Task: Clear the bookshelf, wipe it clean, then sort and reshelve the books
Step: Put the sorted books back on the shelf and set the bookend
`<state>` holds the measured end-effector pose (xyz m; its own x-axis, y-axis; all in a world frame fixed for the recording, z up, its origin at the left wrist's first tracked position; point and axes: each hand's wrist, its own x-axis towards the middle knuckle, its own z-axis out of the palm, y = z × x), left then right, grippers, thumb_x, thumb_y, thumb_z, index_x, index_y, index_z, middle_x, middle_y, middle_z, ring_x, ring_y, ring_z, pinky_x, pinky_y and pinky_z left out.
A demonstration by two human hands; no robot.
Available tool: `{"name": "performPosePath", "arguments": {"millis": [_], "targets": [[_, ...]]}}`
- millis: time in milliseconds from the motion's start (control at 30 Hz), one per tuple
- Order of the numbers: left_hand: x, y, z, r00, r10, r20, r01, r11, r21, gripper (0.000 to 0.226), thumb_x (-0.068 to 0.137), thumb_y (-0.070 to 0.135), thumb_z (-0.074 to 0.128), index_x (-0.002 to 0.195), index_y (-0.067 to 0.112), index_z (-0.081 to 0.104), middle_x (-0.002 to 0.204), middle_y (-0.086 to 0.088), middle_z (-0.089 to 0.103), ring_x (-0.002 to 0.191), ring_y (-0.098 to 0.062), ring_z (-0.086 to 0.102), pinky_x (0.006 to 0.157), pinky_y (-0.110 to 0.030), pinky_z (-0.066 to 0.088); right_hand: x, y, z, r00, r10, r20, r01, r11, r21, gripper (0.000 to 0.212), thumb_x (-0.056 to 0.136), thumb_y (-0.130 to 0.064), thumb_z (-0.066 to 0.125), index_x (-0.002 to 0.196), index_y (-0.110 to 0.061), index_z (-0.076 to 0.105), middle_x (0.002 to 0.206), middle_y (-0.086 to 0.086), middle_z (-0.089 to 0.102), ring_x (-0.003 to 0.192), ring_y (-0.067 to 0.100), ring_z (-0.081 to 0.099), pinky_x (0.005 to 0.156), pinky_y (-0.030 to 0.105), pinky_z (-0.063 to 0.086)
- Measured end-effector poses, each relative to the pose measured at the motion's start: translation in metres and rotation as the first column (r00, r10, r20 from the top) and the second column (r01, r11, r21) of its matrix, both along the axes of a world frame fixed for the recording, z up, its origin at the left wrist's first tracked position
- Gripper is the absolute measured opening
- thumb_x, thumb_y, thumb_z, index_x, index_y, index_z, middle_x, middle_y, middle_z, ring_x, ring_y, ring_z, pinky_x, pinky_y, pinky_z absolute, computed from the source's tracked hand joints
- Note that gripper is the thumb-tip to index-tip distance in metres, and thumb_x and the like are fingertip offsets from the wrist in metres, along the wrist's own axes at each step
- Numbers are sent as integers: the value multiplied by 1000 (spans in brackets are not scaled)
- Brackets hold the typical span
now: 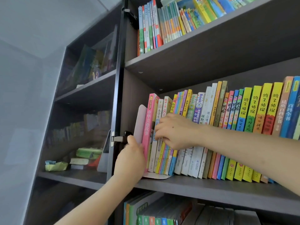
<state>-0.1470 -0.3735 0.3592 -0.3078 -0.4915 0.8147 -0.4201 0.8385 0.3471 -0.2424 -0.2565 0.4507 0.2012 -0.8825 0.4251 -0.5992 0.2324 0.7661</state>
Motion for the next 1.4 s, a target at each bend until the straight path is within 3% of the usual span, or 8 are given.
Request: {"name": "performPosePath", "arguments": {"millis": [100, 167, 333, 533, 633, 800, 1233, 1400], "targets": [[14, 5, 5, 980, 149, 135, -154, 988, 26, 39, 97, 5, 39, 136, 3, 36, 125, -17, 55, 98, -21, 61, 72, -25, 45, -1, -3, -4, 1000, 1, -8, -1, 999, -42, 30, 94, -21, 48, 119, -27, 63, 106, -10, 60, 100, 10, 48, 97, 34, 38], [23, 2, 9, 963, 142, 229, -152, 988, 28, 31, 95, 0, 41, 123, 6, 51, 120, -9, 58, 106, -21, 60, 77, -24, 46, -3, -3, -4, 1000, 23, -7, -23, 995, -101, 28, 93, -19, 48, 116, -24, 63, 102, -10, 61, 96, 11, 50, 95, 34, 41], [24, -7, 13, 984, 50, 170, -72, 990, 123, 32, 95, 1, 45, 67, 13, 38, 67, 2, 43, 63, -14, 49, 53, -18, 40, 7, -14, 2, 973, 229, -43, -231, 930, -285, 34, 95, -14, 52, 129, -20, 55, 123, -2, 60, 112, 18, 53, 100, 34, 42], [-3, -2, -1, 999, -11, 43, 6, 993, 116, 16, 96, 3, 44, 90, 8, 58, 77, 3, 50, 72, -12, 51, 63, -19, 42, 12, -48, 15, 983, 152, -100, -174, 949, -262, 35, 98, -22, 53, 132, -26, 53, 133, -2, 54, 123, 18, 46, 108, 36, 36], [-11, -7, 4, 995, -2, 98, -11, 990, 138, 16, 95, 3, 44, 86, 10, 55, 80, 2, 54, 80, -16, 60, 67, -21, 47, 7, -60, 19, 994, 38, -98, -60, 972, -227, 32, 98, -19, 51, 129, -23, 58, 130, 0, 57, 123, 20, 47, 105, 40, 39], [-18, -8, 12, 958, 99, 270, -119, 991, 58, 24, 97, 2, 42, 118, 2, 53, 119, -10, 61, 108, -21, 61, 86, -26, 49, 6, -68, 18, 994, -93, -61, 77, 972, -223, 37, 95, -10, 53, 131, -15, 58, 143, 5, 49, 141, 27, 32, 112, 40, 35], [-34, -12, 13, 898, 237, 369, -225, 971, -76, 24, 95, -1, 43, 113, 3, 59, 114, -10, 63, 103, -22, 63, 68, -25, 46, 1, -71, 21, 951, -252, -179, 225, 961, -161, 49, 96, -21, 52, 144, -23, 42, 157, 4, 28, 147, 27, 16, 118, 53, 6], [-28, -2, 21, 859, 240, 452, -217, 971, -102, 29, 96, 2, 43, 122, 1, 55, 124, -12, 58, 114, -25, 57, 79, -28, 48, 7, -65, 17, 977, -204, -59, 195, 973, -122, 56, 94, -15, 51, 148, -22, 35, 159, 5, 21, 148, 23, 10, 115, 55, -6]]}}
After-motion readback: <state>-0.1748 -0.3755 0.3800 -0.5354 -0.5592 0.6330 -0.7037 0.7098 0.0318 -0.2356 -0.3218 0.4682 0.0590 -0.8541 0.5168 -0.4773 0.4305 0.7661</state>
